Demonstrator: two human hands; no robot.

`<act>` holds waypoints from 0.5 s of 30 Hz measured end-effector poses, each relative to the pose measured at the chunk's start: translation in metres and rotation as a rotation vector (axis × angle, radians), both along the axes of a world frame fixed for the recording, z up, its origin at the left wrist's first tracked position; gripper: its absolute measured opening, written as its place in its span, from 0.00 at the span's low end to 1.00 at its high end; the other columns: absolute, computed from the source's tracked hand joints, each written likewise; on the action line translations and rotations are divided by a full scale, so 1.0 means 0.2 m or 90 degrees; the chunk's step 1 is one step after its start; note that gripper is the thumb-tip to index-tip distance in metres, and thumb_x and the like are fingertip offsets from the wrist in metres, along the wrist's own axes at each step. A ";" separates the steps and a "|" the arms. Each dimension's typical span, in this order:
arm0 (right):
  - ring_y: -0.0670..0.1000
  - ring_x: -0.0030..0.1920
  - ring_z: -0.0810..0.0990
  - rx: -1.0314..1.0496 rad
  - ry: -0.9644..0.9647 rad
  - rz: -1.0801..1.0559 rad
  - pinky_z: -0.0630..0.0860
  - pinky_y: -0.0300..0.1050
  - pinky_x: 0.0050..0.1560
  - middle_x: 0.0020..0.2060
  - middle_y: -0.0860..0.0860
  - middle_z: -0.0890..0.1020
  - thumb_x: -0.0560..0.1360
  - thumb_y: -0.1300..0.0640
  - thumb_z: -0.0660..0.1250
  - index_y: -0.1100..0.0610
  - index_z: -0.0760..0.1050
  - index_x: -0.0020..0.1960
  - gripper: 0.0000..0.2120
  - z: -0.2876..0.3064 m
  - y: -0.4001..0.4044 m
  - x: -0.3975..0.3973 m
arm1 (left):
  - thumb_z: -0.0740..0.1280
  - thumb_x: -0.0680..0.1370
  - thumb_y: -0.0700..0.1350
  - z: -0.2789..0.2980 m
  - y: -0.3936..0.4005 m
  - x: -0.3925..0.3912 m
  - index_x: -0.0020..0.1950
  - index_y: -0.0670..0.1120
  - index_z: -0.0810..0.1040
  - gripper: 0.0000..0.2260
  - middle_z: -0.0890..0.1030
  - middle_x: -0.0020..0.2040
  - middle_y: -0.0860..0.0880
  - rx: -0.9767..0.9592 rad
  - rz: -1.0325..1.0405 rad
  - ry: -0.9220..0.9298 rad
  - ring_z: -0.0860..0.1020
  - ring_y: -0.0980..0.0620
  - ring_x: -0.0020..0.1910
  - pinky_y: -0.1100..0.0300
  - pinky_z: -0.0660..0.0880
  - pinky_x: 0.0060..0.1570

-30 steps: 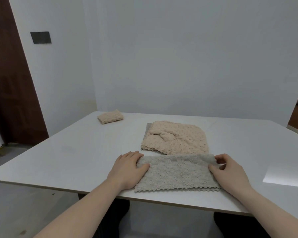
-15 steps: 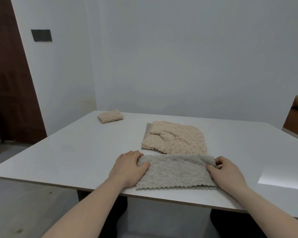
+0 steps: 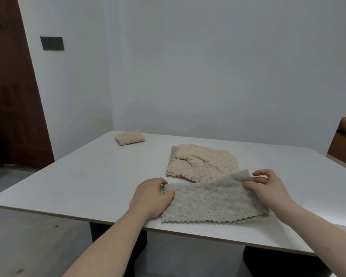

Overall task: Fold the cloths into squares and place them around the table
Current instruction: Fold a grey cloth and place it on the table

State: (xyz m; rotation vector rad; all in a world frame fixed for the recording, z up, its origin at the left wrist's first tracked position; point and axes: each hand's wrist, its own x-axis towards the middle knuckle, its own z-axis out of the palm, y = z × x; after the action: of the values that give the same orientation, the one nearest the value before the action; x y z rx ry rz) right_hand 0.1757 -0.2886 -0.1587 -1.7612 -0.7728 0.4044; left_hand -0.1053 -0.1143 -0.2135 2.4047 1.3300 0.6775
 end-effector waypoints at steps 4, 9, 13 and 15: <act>0.56 0.43 0.84 0.015 0.083 0.030 0.78 0.48 0.41 0.47 0.55 0.84 0.73 0.59 0.75 0.54 0.72 0.60 0.19 0.17 0.07 -0.07 | 0.62 0.76 0.63 -0.01 0.00 -0.01 0.70 0.55 0.74 0.24 0.77 0.68 0.56 0.012 -0.012 -0.025 0.73 0.54 0.67 0.56 0.70 0.68; 0.49 0.32 0.79 0.041 0.143 0.098 0.76 0.41 0.29 0.40 0.56 0.80 0.75 0.64 0.73 0.58 0.70 0.62 0.19 0.27 0.15 -0.26 | 0.62 0.79 0.57 -0.02 0.00 -0.03 0.69 0.58 0.73 0.19 0.72 0.70 0.60 0.011 -0.053 -0.064 0.69 0.58 0.69 0.58 0.68 0.68; 0.49 0.31 0.80 0.039 0.177 0.158 0.79 0.42 0.31 0.38 0.55 0.82 0.74 0.66 0.72 0.59 0.69 0.62 0.20 0.24 0.22 -0.41 | 0.63 0.79 0.56 -0.02 0.01 -0.02 0.65 0.59 0.76 0.15 0.71 0.67 0.62 0.005 -0.067 -0.079 0.69 0.59 0.67 0.59 0.68 0.65; 0.51 0.32 0.81 0.030 0.185 0.185 0.81 0.45 0.34 0.41 0.57 0.84 0.74 0.68 0.72 0.58 0.69 0.61 0.20 0.21 0.25 -0.47 | 0.64 0.79 0.57 -0.03 0.01 -0.02 0.62 0.60 0.79 0.13 0.72 0.66 0.62 0.004 -0.071 -0.089 0.69 0.60 0.67 0.60 0.67 0.64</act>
State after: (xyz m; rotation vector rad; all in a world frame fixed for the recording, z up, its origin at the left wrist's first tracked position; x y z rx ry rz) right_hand 0.0822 -0.2380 -0.1157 -1.5053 -0.8216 0.8110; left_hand -0.1097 -0.1116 -0.2186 2.3675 1.1321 0.8030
